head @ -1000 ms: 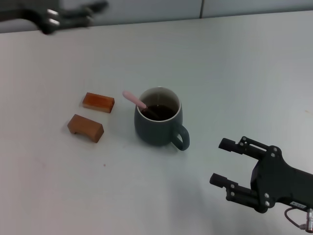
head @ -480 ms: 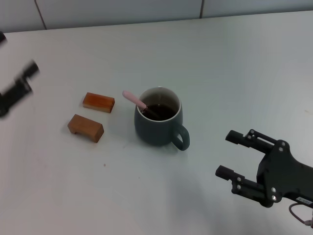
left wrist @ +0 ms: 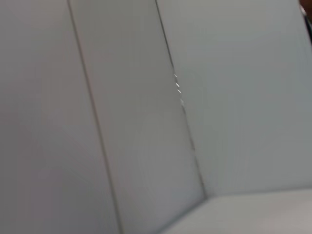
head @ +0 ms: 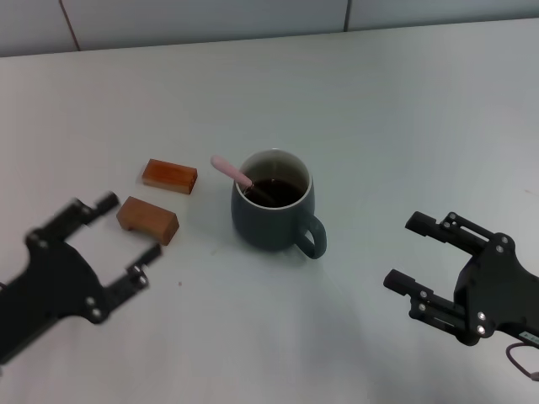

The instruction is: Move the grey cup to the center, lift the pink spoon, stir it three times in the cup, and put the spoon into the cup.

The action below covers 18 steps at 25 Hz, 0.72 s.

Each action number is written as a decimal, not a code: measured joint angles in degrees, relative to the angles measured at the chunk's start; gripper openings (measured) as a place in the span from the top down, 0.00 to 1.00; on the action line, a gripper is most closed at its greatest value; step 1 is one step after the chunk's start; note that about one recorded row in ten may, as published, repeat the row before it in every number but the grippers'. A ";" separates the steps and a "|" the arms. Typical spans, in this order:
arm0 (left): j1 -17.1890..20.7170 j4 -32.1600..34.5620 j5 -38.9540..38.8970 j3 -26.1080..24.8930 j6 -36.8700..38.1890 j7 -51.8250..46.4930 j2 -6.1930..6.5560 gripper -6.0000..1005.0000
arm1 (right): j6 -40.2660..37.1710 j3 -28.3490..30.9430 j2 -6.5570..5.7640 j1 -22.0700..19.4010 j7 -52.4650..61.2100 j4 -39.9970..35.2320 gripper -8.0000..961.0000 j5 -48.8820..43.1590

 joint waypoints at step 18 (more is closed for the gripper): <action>-7.44 -9.47 0.16 8.37 -4.27 -0.78 -0.37 0.29 | 5.44 -0.20 0.22 1.56 -0.59 2.00 0.26 -0.11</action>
